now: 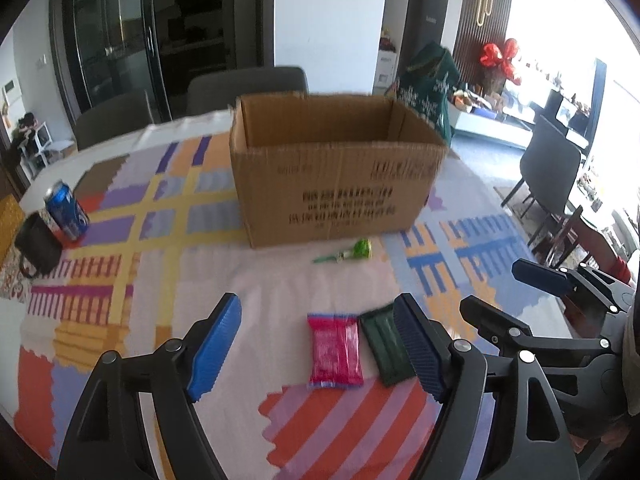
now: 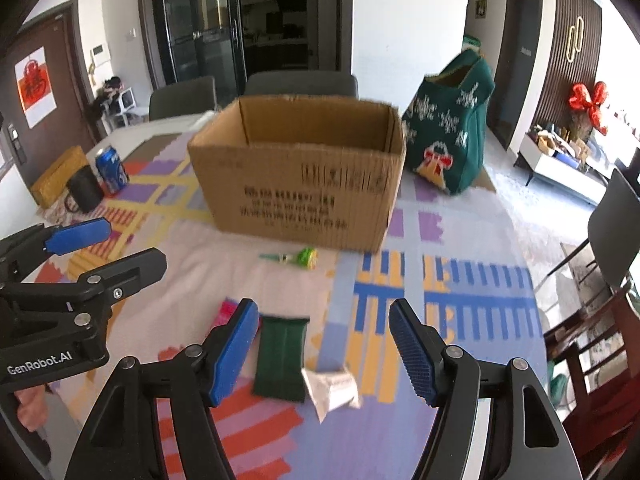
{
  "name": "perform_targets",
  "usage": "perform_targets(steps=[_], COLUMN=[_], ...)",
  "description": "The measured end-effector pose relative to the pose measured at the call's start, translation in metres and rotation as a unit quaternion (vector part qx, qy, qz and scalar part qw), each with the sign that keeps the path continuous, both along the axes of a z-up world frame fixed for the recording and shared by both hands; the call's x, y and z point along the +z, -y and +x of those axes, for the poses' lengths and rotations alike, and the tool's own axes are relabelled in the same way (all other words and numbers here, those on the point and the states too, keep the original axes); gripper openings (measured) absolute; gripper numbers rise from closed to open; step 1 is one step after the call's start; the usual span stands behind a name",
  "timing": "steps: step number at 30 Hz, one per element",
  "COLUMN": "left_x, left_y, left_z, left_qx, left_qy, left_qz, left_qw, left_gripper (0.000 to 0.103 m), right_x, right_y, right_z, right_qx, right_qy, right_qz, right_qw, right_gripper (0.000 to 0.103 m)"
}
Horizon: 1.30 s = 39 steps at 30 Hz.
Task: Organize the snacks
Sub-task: 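Grasp the pink packet with left tool while right tool grasps white wrapper packet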
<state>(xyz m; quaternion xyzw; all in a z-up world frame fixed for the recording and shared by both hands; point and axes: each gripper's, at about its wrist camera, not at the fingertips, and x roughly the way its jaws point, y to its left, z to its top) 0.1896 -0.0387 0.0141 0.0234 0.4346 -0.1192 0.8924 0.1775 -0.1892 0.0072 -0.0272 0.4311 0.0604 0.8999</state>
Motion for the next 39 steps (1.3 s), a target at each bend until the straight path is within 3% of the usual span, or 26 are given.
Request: perform_targets(steps=[17,27,39], left_x=[-0.078,-0.107,-0.132], left_y=[0.009,0.016,0.031], left_z=[-0.009,0.005,0.031], left_qx=[-0.015,-0.022,-0.024], left_qy=[-0.104,-0.14,-0.156], left_qz=[0.033,0.039,0.054], left_qw=[0.994,0.9891,0.9861], left_gripper=[0.078,0.078,0.077], right_x=[-0.071,-0.091,-0.108], right_y=[0.002,0.01,0.019], right_z=[-0.017,-0.012,0.001], right_qx=[-0.008,-0.026,-0.041], right_qy=[-0.109,-0.13,-0.149], right_qz=[-0.003,-0.01,-0.007], right_qw=[0.994,0.991,0.988], right_gripper=[0.069,0.069,0.069])
